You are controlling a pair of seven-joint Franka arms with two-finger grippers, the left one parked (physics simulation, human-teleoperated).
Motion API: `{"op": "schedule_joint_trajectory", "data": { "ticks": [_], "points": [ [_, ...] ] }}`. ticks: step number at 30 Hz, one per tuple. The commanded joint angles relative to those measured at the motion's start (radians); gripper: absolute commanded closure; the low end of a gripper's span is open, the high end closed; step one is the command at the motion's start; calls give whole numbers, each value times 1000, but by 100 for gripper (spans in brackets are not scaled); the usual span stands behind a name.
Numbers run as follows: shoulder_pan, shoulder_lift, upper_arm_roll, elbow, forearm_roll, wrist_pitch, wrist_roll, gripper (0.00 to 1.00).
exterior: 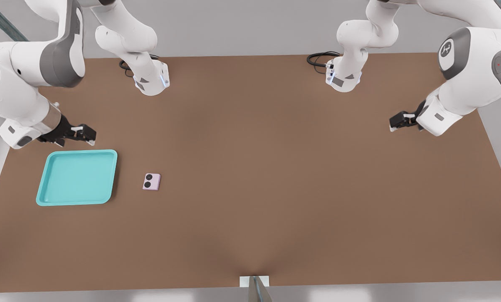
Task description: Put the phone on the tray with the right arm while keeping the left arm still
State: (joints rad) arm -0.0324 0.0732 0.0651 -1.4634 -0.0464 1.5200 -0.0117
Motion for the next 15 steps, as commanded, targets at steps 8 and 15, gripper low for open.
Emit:
{"op": "schedule_joint_trajectory", "data": {
  "ticks": [8, 15],
  "points": [
    [201, 310, -8, 138, 10, 207, 213, 0],
    [198, 349, -5, -233, -30, 750, 548, 3]
  ]
}}
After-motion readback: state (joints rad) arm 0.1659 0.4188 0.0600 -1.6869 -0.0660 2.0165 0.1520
